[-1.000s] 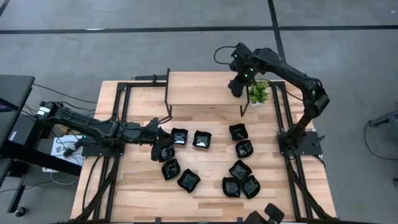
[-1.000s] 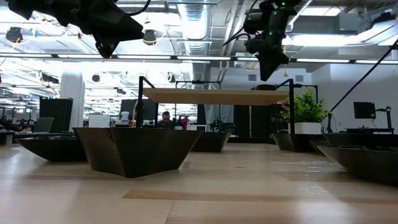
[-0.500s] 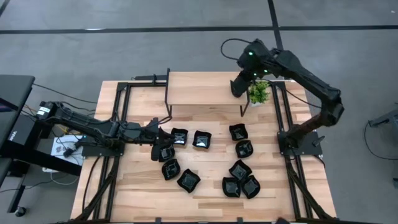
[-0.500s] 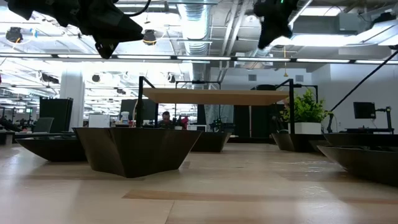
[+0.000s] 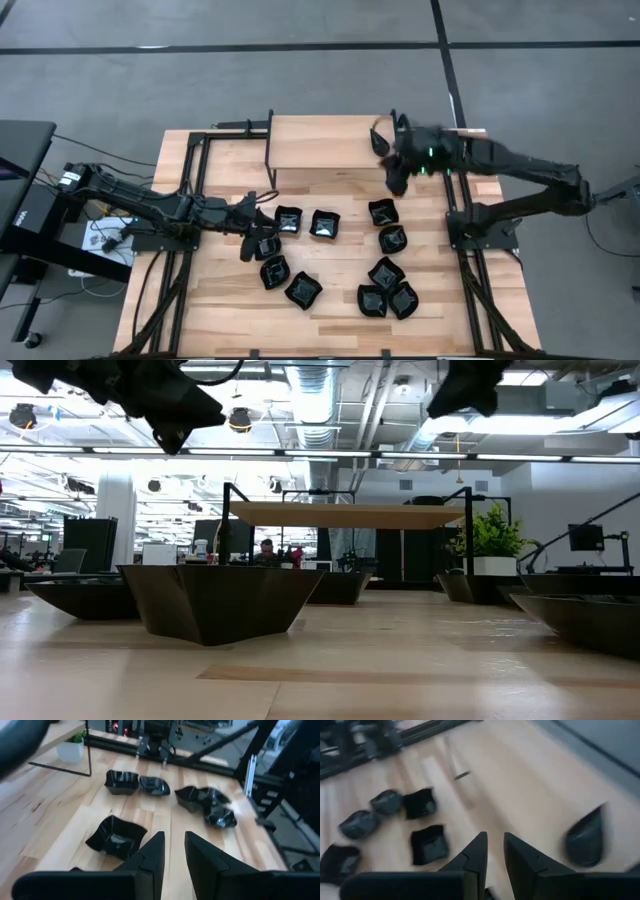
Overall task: Pick & Place Mini shaped plates
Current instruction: Put the black distorted square plate on the shelf
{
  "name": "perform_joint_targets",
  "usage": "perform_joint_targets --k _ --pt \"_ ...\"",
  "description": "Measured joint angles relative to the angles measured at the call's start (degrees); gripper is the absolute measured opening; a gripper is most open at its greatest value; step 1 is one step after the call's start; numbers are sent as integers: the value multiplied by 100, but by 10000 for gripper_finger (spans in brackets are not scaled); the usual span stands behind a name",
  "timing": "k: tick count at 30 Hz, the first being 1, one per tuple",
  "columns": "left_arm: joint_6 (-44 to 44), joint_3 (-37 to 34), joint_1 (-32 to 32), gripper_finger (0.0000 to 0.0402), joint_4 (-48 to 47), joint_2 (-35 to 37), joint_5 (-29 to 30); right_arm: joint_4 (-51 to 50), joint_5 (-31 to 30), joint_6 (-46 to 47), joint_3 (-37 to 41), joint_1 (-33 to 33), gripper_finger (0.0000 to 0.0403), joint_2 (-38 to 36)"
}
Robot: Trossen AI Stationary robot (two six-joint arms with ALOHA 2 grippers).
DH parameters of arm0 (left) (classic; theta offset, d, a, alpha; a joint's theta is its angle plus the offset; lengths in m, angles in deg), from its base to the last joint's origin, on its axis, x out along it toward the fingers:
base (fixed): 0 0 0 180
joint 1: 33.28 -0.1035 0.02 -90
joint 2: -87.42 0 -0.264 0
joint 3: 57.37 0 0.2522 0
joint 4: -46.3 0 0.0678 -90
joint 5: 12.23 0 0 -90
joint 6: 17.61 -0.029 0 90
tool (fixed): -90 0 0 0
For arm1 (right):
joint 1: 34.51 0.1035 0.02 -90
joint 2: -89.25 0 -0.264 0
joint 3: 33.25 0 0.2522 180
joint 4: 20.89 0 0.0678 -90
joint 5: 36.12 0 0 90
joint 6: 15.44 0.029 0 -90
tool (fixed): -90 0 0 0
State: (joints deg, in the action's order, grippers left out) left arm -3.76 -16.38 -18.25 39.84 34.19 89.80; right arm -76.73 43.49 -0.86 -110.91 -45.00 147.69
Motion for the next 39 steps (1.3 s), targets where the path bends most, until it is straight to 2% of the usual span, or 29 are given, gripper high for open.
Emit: perform_joint_targets --k 4,7,13,19,28,33,39 --pt "-52 0 0 76 -344 0 0 126 -650 963 896 820 59 -249" --pt "-54 0 0 76 -578 0 1 30 -914 1805 1407 1294 59 -261" --pt "-54 0 0 76 -648 0 1 -7 -915 3154 2047 1933 59 -84" --pt "-50 0 0 76 -647 -2 1 -94 -915 3823 2296 2288 59 236" --pt "11 0 0 76 -644 -4 3 -113 -915 4654 2304 2250 59 726" --pt "11 0 0 76 -642 -4 3 -402 -918 5152 2304 1912 59 751" --pt "13 0 0 76 -641 -4 5 -737 -867 4976 2304 1369 65 716"
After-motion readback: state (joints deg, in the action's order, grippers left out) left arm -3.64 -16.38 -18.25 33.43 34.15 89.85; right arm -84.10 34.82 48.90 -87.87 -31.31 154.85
